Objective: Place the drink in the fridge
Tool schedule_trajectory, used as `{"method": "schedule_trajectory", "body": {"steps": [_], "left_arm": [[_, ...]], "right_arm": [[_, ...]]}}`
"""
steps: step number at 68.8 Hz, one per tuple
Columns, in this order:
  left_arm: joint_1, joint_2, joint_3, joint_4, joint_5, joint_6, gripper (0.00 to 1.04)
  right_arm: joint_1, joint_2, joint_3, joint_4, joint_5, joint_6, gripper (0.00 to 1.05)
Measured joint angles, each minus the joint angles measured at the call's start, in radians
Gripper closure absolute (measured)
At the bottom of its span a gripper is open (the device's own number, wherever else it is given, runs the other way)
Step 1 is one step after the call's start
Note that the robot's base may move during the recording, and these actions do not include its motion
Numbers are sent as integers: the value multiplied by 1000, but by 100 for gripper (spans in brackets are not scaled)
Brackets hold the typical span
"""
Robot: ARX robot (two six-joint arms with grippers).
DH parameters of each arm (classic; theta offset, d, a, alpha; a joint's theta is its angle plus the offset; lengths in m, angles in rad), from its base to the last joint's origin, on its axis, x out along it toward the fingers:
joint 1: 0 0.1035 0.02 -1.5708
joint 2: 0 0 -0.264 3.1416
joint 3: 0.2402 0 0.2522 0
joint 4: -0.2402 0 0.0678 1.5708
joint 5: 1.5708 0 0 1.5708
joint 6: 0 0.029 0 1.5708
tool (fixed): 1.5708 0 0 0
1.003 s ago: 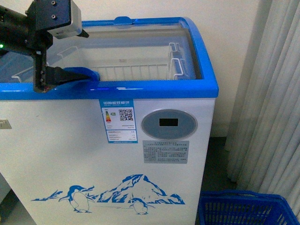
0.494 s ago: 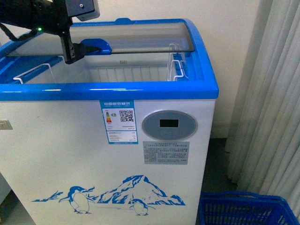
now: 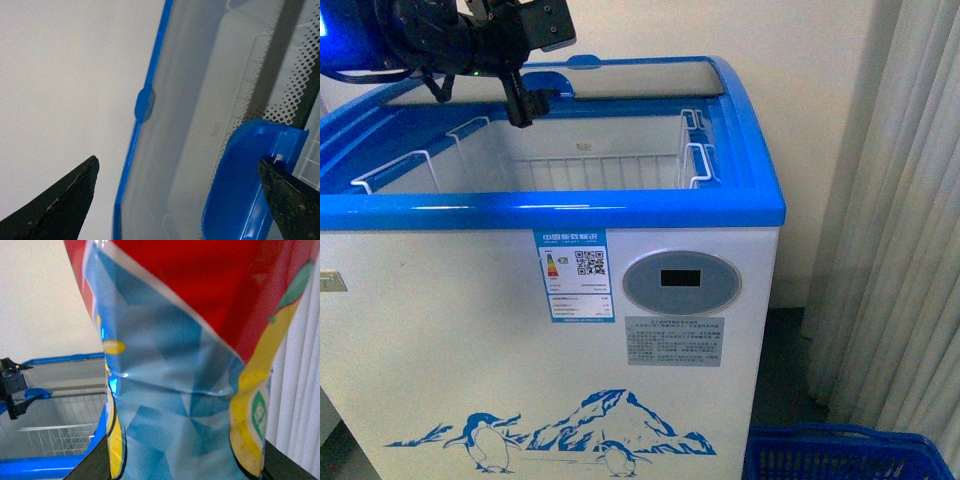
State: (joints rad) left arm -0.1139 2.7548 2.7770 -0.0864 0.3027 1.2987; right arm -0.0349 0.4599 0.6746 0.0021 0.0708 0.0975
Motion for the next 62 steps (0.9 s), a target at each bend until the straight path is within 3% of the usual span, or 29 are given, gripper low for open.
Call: {"method": "schedule_trajectory", "body": {"steps": [10,17,27,50,55,62], "left_arm": [[-2,30,53,61,-75,-46,8],[-2,-32,-31,184,-230,-145,8],[0,-361,-508,330,-370,-397,8],[-11,-1104,-1513,407,-253,-916,8],[-8,-1262,-1757,551,-360,-1067,20],[60,-1532,-2074,640,-324,-1200,37]], "right_arm": [[0,0,0,0,4,0,64],[0,0,0,0,5,0,64],[0,0,0,0,2,0,64],[0,0,0,0,2,0,64],[0,0,0,0,2,0,64],[0,0,0,0,3,0,64]]}}
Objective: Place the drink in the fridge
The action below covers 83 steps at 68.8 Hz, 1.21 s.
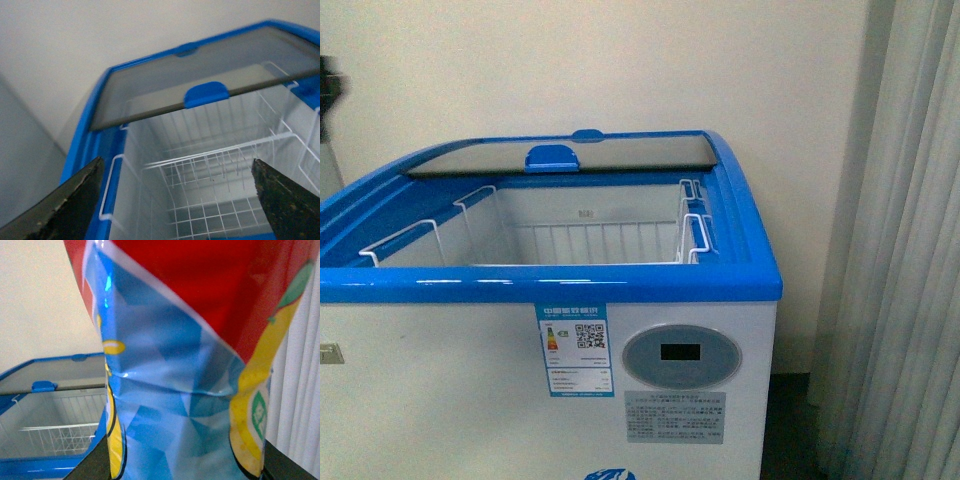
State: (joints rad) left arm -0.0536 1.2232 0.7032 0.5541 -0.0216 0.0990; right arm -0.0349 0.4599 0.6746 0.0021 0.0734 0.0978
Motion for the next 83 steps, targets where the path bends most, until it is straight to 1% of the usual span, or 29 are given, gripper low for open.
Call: {"method": "schedule_trajectory", "body": {"steps": [2,5,7,10,11,14,17,19,22,25,26,28,32,34,35,40,43,44,46,47,49,51,53,59,63,74,80,82,83], "left_arm": [[24,-89,-91,0,11,-23,43],[41,-165,-171,2,9,-43,48],[51,-227,-237,5,6,-54,53],[55,-274,-291,11,7,-67,59],[55,-294,-318,14,9,-71,62],[55,-313,-349,18,16,-76,68],[51,-335,-397,23,26,-82,78],[52,-343,-418,23,25,-84,83],[52,-372,-453,24,21,-88,94],[52,-401,-475,27,21,-90,103],[52,-411,-482,27,21,-93,102],[52,-422,-489,27,22,-93,102],[52,-457,-518,26,22,-93,102],[52,-466,-526,25,22,-93,102],[52,-476,-533,21,22,-93,102],[52,-505,-554,13,22,-93,102],[52,-533,-572,1,22,-93,102],[52,-538,-575,0,22,-93,102],[52,-553,-583,-7,22,-93,102],[52,-558,-584,-9,22,-93,102],[52,-573,-593,-18,22,-93,102],[52,-583,-597,-23,22,-93,102],[52,-603,-606,-34,22,-93,102],[52,-655,-627,-67,22,-93,102],[52,-689,-638,-87,22,-93,102],[52,-748,-654,-132,22,-94,102],[52,-781,-661,-155,22,-94,102],[52,-784,-669,-145,22,-93,102],[52,-789,-678,-134,22,-93,102]], "right_arm": [[0,0,0,0,3,0,64],[0,0,0,0,5,0,64],[-11,15,12,-36,-24,0,64],[-46,43,74,-170,-120,-6,64],[-72,72,125,-275,-188,-21,65],[-110,107,198,-422,-283,-47,65],[-164,170,294,-644,-447,-129,65],[-173,205,312,-700,-491,-175,65],[-165,288,327,-694,-520,-284,65],[-148,373,370,-639,-516,-383,65],[-140,412,393,-617,-514,-425,65],[-130,453,420,-597,-510,-456,65],[-73,624,547,-573,-476,-650,65],[-55,671,583,-573,-471,-698,65],[-38,720,618,-576,-462,-745,65],[18,867,731,-607,-404,-890,65],[76,1011,843,-647,-359,-1040,65],[85,1034,863,-653,-352,-1053,65],[112,1103,921,-670,-325,-1135,65],[120,1115,930,-672,-320,-1146,65],[145,1190,999,-686,-288,-1218,65],[161,1232,1041,-698,-272,-1252,65],[190,1311,1125,-729,-244,-1303,65],[253,1495,1327,-808,-184,-1400,65],[284,1585,1431,-835,-160,-1433,65],[327,1761,1645,-904,-136,-1482,65],[346,1873,1799,-974,-124,-1496,65],[346,1873,1799,-974,-124,-1496,65],[353,1933,1886,-1018,-121,-1499,65]]}}
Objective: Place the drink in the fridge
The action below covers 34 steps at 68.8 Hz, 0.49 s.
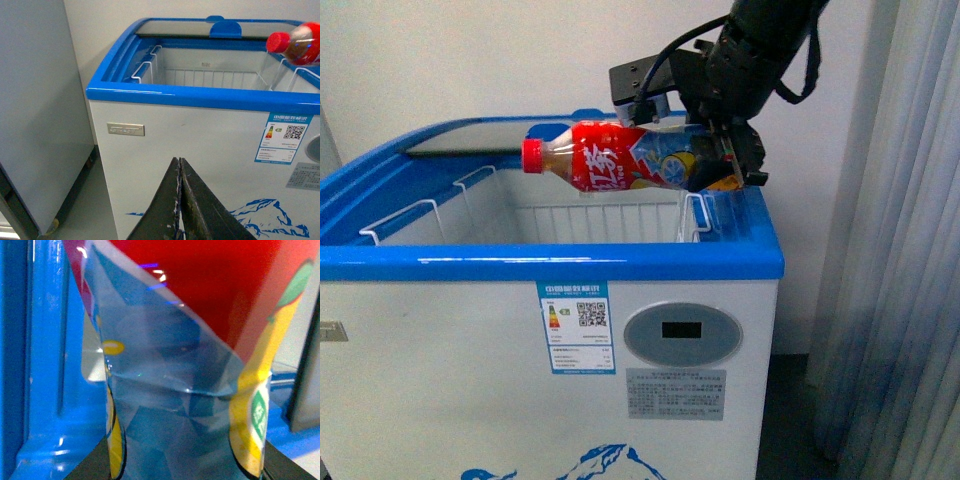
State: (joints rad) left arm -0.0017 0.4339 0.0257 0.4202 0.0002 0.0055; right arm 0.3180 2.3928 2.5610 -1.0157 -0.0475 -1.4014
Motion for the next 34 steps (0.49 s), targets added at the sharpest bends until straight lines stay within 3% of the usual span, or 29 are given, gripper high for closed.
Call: {"method": "schedule_trajectory", "body": {"steps": [15,34], "left_arm": [[0,-69,-11,-53,0,-1,102],[0,-165,-11,-150,0,-1,102]], "right_arm": [[30,132,164,-60,8,-6,65],[59,240,299,-4,31,-3,65]]}}
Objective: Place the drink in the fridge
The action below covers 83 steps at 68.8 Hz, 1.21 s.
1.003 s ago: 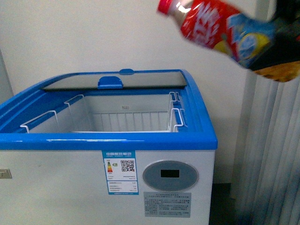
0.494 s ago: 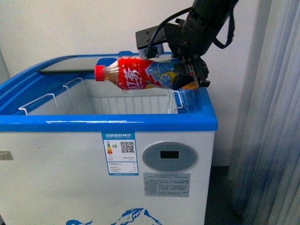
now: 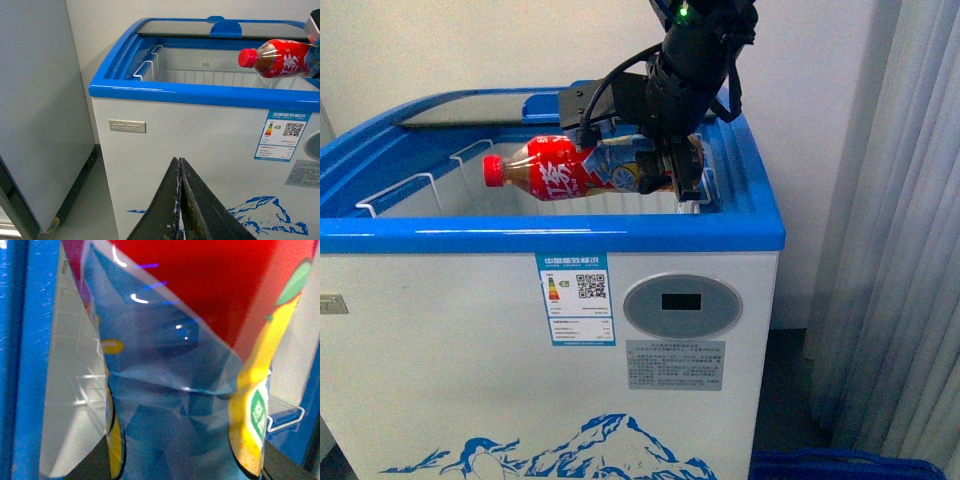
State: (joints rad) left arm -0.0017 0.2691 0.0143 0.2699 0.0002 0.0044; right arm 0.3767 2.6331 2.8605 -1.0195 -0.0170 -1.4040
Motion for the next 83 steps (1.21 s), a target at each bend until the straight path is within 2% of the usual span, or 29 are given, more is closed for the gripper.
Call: {"method": "schedule_trajectory", "body": {"steps": [18,22,24,25,27,30,31,33,36,37,38,40,46,48,53,55,58,64,68,78,83], "left_arm": [[0,-91,0,-92,0,0,102],[0,-177,0,-208,2,0,102],[0,-217,0,-248,0,0,102],[0,-227,0,-253,0,0,102],[0,-247,0,-261,0,0,102],[0,-256,0,-264,0,0,102],[0,-258,0,-266,0,0,102],[0,-259,0,-266,0,0,102],[0,-261,0,-267,0,0,102],[0,-261,0,-267,0,0,102],[0,-262,0,-267,0,0,102],[0,-263,0,-267,0,0,102],[0,-263,0,-268,0,0,102],[0,-263,0,-268,0,0,102],[0,-263,0,-268,0,0,102],[0,-263,0,-268,0,0,102],[0,-263,0,-268,0,0,102],[0,-263,0,-269,0,0,102],[0,-263,0,-269,0,0,102],[0,-263,0,-269,0,0,102],[0,-263,0,-269,0,0,102]], "right_arm": [[26,54,24,73,11,13,65],[29,55,26,77,11,14,65],[30,55,26,78,10,14,57],[30,55,26,78,10,14,57],[30,55,26,77,5,16,48],[30,55,26,77,6,23,44],[30,55,27,77,2,27,38],[30,55,27,77,2,27,38],[30,55,27,76,-21,42,28],[30,55,27,76,-21,42,28],[32,55,27,76,-29,50,21],[32,55,27,76,-32,56,14],[32,50,27,79,-57,94,1],[31,46,27,80,-63,102,1],[25,25,27,93,-102,156,12],[18,3,23,108,-118,186,10],[5,-84,-98,217,-115,263,7],[-39,-329,-419,443,-77,471,8],[-81,-517,-623,538,-38,605,8],[-208,-937,-1041,521,23,977,8],[-265,-1081,-1205,464,23,1093,8]]}}
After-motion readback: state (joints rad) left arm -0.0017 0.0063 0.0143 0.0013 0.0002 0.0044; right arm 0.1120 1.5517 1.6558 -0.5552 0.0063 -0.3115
